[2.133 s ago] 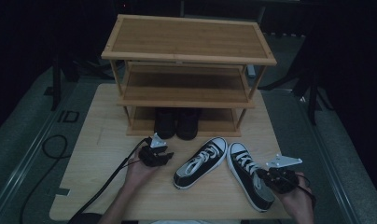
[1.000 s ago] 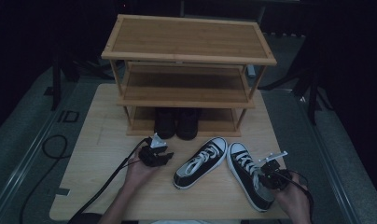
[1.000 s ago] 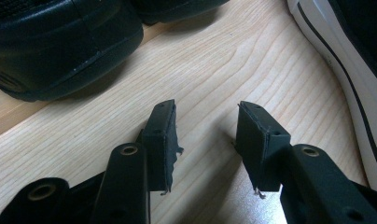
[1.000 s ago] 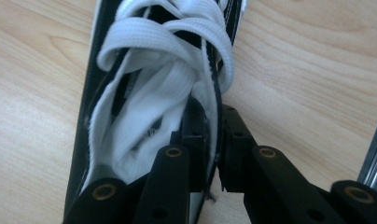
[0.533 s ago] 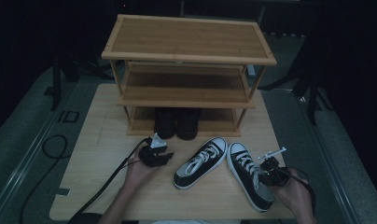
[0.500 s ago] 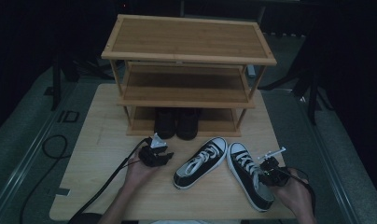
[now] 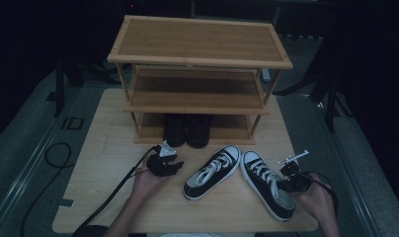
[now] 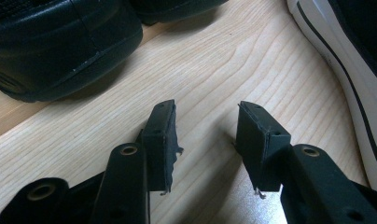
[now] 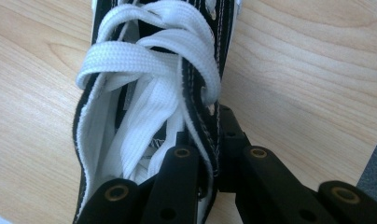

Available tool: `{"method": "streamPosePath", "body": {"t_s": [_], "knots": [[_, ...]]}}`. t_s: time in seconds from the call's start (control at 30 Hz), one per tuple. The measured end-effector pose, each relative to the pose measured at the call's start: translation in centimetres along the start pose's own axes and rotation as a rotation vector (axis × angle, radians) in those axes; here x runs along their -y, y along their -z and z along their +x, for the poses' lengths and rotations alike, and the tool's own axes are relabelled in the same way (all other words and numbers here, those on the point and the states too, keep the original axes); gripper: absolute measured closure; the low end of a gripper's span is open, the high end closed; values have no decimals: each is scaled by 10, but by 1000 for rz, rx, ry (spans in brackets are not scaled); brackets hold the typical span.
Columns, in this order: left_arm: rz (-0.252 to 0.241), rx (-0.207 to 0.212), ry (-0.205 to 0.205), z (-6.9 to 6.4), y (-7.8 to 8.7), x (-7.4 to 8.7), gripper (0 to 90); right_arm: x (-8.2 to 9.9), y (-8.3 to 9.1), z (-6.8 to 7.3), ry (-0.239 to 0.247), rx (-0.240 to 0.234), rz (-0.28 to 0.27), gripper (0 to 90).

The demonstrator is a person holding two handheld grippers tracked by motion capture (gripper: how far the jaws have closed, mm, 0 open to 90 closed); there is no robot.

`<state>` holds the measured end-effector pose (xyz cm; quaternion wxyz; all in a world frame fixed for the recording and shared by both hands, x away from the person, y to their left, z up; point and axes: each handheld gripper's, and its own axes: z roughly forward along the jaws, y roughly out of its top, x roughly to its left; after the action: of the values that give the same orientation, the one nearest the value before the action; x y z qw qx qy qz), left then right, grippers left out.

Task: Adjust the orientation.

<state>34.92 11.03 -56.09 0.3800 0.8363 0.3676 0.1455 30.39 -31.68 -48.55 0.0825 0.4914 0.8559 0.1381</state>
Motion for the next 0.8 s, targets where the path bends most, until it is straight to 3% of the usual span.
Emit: {"method": "streamPosePath", "body": {"t_s": [0.37,0.53,0.8], "knots": [[0,0,1,0,0,0,581,-2,10,-12,26,-17,-12,886],[-3,2,1,0,0,0,581,-4,19,-18,16,-51,-36,887],[-4,2,0,0,-1,0,580,-16,34,-21,45,-41,-55,887]]}}
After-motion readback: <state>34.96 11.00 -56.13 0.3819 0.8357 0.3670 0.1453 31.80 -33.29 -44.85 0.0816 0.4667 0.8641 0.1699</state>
